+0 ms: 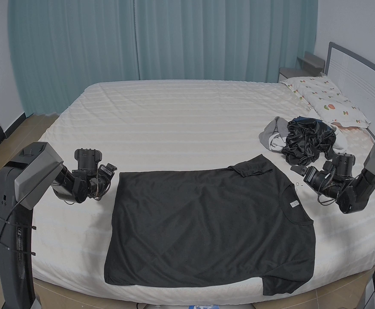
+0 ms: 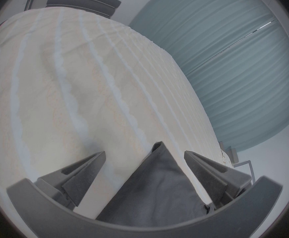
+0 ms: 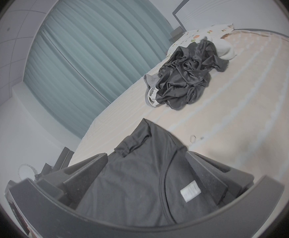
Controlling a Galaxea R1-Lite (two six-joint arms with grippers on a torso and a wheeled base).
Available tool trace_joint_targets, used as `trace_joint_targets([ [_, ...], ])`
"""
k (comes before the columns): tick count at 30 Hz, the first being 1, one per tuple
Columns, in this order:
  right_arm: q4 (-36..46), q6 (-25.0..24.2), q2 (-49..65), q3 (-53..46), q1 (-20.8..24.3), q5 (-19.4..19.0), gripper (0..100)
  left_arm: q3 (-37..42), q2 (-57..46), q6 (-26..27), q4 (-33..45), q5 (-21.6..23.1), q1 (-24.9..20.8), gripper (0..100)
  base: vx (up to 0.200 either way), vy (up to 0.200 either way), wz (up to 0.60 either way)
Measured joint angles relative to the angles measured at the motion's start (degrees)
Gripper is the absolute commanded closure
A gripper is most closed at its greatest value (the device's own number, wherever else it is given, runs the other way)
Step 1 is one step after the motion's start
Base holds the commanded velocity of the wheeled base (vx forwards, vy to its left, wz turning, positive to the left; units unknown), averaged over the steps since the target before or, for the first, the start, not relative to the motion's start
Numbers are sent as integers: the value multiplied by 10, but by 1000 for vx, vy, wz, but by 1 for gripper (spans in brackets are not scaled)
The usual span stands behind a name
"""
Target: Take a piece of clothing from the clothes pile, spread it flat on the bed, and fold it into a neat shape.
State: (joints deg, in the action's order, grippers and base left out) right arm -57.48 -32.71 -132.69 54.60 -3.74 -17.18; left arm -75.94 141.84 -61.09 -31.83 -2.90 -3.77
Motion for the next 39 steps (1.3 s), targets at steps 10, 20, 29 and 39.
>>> trace_joint_targets([
  [10,134,42,-110,214,46,22,0,94,-20,-10,-72,7,0,0,0,0,0],
  [20,256,91,-193,426,50,66,0,128,-27,-10,-93,8,1,0,0,0,0],
  [29,288,77,-262,512,36,74,100,140,-29,-9,-98,8,-1,0,0,0,0],
  [39,289,24,-276,528,28,54,100,141,-29,-8,-98,7,-2,0,0,0,0],
])
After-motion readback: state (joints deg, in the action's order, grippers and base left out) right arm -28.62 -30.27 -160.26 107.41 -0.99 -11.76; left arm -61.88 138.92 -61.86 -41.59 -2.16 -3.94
